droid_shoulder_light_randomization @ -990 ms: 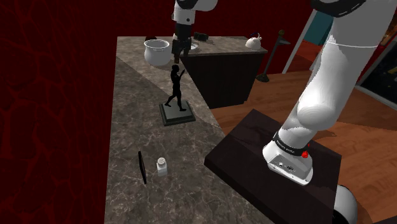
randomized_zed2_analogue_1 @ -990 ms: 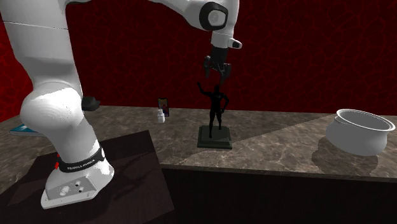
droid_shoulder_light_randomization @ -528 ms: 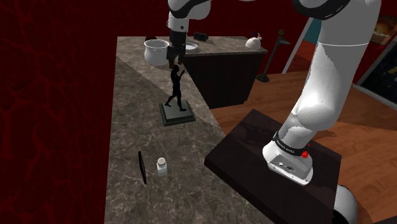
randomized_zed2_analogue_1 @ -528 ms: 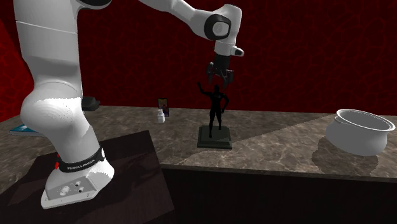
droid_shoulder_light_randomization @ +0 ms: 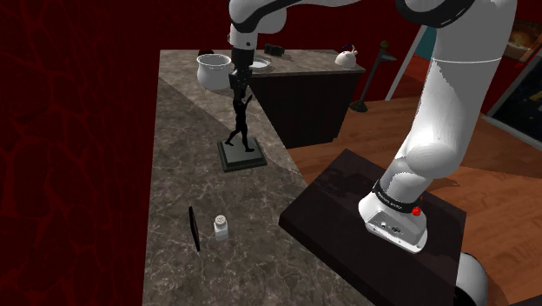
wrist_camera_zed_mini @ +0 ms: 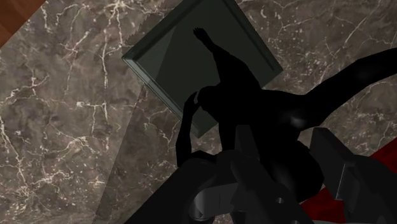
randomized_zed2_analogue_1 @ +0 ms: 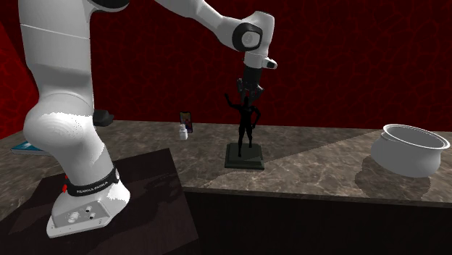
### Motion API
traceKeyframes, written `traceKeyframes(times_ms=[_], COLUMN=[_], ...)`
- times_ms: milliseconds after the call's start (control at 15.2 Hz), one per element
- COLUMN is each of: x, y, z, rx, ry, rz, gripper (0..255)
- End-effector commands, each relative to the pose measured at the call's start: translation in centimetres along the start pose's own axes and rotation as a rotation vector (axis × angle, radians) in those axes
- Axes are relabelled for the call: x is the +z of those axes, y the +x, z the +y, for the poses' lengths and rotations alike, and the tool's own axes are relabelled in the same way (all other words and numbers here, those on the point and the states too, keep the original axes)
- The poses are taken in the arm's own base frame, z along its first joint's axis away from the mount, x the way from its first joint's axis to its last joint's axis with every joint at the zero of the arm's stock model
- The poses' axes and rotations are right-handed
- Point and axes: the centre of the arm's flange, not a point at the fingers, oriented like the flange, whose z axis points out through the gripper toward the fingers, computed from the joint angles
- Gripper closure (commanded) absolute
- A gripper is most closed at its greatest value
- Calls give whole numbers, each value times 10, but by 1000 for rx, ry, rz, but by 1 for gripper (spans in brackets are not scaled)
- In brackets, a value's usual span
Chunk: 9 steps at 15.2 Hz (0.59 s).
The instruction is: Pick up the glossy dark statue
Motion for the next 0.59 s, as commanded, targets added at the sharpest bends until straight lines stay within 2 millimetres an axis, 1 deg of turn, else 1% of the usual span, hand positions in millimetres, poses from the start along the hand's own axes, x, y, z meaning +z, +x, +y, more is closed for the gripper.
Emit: traceKeyframes(times_ms=[0,330,528], x=[1,1,-15], y=[0,0,-1], z=[0,0,-2], rx=[0,0,0], ry=[0,0,0], rz=[-1,-1,-1], gripper=[255,255,255])
